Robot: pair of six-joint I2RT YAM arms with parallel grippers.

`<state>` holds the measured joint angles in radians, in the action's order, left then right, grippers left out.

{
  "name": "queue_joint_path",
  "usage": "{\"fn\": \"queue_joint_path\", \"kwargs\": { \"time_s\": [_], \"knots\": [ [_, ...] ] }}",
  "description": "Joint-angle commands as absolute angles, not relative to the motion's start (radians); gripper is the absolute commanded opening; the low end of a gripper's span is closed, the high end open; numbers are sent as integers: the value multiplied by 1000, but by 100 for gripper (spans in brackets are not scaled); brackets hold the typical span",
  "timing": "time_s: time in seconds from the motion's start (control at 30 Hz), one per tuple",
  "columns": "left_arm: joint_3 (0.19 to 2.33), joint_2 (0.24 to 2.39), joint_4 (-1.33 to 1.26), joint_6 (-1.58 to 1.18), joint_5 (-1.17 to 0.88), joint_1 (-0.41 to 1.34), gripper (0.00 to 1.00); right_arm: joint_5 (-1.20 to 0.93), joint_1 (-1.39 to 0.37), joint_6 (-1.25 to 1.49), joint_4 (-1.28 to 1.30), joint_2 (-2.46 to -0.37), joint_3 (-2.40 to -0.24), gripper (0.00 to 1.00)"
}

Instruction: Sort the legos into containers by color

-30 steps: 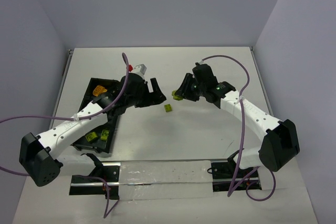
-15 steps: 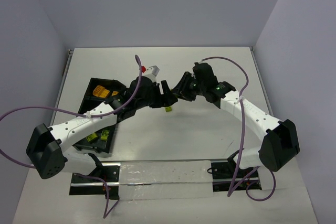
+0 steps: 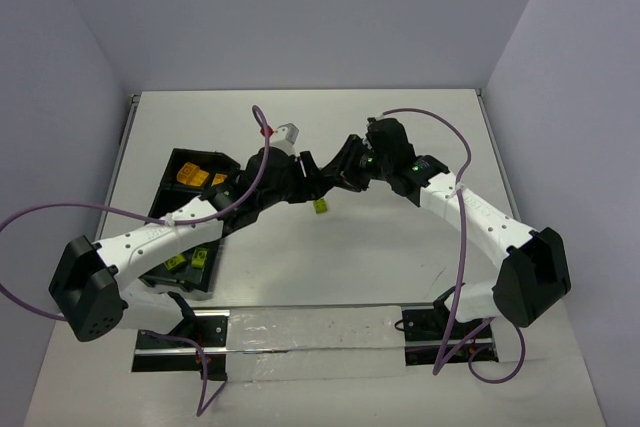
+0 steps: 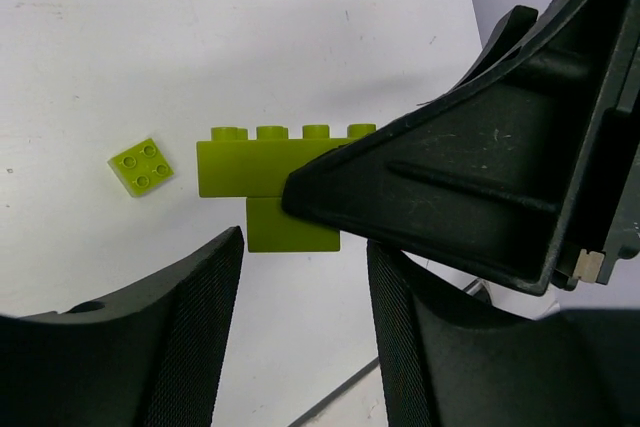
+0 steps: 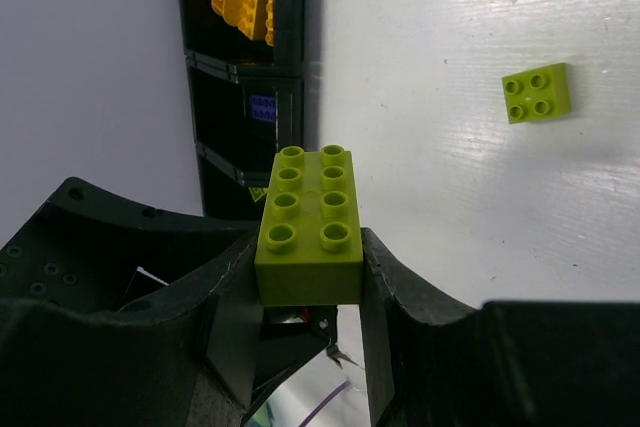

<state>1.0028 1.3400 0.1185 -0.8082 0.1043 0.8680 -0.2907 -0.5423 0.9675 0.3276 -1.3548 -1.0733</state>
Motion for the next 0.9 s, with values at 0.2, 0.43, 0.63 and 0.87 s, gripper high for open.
{"fn": "queue_joint_path", "kwargs": {
  "time_s": [0.2,0.43,0.63,0.87],
  "knots": [
    [996,1295,59,-804,195,873,56,-369,-540,999,241,-1349,-1093,0],
    [997,1292,60,-804,220,876,59,-374,-541,999,239,-1354,-1092,0],
    [995,1287,60,-816,238,877,58,-376,-550,999,235,-1358,-1098,0],
    [987,1281,54,-846,268,879,36,-379,-563,1006,225,-1365,-1099,0]
  ]
}}
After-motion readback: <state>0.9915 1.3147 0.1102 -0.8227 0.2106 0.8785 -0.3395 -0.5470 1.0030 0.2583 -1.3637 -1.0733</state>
